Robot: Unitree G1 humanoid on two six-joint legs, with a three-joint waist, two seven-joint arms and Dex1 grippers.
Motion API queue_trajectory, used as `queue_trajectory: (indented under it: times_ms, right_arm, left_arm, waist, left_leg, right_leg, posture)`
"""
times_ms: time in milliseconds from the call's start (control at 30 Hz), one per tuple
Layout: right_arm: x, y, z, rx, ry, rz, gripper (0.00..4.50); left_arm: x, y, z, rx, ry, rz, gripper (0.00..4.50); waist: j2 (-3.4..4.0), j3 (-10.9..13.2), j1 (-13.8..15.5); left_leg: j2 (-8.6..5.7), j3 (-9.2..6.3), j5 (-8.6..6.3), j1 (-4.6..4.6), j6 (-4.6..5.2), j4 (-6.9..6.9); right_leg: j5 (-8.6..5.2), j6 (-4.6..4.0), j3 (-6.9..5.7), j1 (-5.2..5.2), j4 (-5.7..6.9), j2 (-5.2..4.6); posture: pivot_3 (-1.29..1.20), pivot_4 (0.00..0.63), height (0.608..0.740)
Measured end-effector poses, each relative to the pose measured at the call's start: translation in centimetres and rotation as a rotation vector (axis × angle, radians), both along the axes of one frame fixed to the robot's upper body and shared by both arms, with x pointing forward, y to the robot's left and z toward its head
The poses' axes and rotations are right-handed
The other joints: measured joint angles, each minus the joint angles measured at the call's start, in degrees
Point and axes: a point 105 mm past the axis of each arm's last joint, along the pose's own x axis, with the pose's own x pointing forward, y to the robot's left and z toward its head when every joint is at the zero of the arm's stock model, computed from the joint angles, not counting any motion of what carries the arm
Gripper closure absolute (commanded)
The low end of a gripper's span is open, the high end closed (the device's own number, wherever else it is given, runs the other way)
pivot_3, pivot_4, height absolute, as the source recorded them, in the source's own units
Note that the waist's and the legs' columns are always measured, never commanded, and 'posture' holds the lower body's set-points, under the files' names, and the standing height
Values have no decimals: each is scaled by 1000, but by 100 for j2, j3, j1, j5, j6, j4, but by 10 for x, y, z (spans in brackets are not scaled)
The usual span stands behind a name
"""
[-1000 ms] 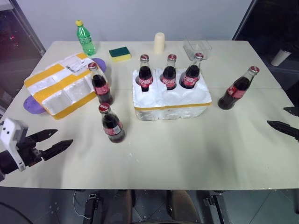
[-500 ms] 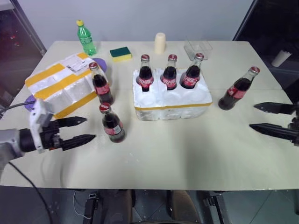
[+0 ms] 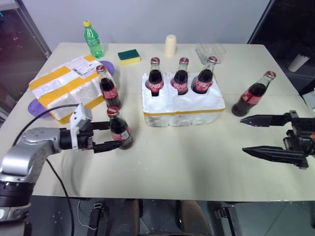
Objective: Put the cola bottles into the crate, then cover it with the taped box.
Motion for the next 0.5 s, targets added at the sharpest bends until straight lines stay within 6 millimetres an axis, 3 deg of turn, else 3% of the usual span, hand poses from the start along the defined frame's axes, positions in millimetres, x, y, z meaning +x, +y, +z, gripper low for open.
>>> queue_trajectory:
  times_ms: [233, 367, 500]
  right_arm:
    - [1, 8, 6, 17, -24, -18, 0]
    - [4, 12, 11, 33, -42, -33, 0]
    - [6, 14, 11, 44, -40, -46, 0]
  left_arm:
    - [11, -8, -4, -15, -23, 1, 21]
    - [10, -8, -1, -35, -16, -7, 1678]
    - [-1, -3, 2, 9, 39, -52, 1673]
  waist:
    - [-1, 0, -31]
    - [-3, 1, -18]
    - [-5, 2, -37]
  left_leg:
    - [0, -1, 0, 0, 1, 0]
    - [0, -2, 0, 0, 1, 7]
    - [0, -2, -1, -6, 3, 5]
  right_leg:
    - [0, 1, 0, -4, 7, 2]
    - [0, 1, 0, -1, 8, 2]
    - [0, 1, 0, -7, 7, 2]
  posture:
    - [0, 150, 739]
    - [0, 150, 739]
    - [0, 150, 739]
